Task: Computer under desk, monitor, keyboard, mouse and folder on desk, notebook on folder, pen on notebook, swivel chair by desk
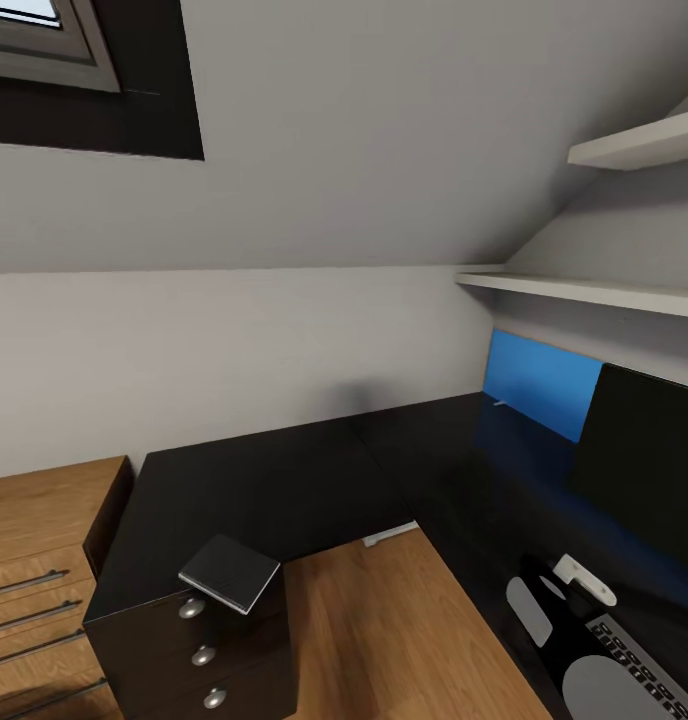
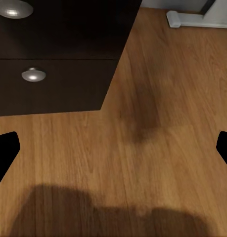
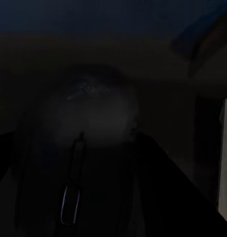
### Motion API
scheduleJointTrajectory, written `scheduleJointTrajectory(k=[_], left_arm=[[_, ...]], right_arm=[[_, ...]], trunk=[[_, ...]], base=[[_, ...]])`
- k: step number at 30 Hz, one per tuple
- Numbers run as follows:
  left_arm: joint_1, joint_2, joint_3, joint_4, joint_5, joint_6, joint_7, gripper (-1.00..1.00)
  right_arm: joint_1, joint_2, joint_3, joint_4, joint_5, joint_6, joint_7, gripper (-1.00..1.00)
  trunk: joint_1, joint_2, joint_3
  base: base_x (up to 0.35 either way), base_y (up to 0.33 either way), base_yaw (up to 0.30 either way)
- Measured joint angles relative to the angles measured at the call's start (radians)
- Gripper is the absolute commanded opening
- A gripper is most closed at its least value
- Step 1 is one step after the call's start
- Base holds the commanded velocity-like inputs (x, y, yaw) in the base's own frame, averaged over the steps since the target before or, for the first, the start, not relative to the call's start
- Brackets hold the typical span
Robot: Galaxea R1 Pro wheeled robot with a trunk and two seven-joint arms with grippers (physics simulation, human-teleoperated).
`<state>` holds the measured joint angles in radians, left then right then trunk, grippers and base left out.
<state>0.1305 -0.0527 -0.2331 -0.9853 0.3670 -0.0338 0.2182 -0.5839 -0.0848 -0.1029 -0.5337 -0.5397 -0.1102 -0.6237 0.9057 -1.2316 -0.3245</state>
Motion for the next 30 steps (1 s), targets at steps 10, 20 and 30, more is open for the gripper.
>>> scheduleJointTrajectory(k=[10,20,30], left_arm=[[0.000,0.000,0.000,0.000,0.000,0.000,0.000,1.00],[0.000,0.000,0.000,0.000,0.000,0.000,0.000,1.00],[0.000,0.000,0.000,0.000,0.000,0.000,0.000,1.00]], right_arm=[[0.000,-0.007,-0.001,0.001,0.000,0.000,0.000,-1.00],[0.000,-0.007,-0.001,0.002,0.000,0.000,0.000,-1.00],[0.000,-0.004,0.000,0.000,-0.002,-0.003,-0.001,1.00]], trunk=[[0.023,-0.042,-0.019],[0.031,-0.056,-0.025],[0.031,-0.056,-0.025]], base=[[0.000,0.000,0.000],[0.000,0.000,0.000],[0.000,0.000,0.000]])
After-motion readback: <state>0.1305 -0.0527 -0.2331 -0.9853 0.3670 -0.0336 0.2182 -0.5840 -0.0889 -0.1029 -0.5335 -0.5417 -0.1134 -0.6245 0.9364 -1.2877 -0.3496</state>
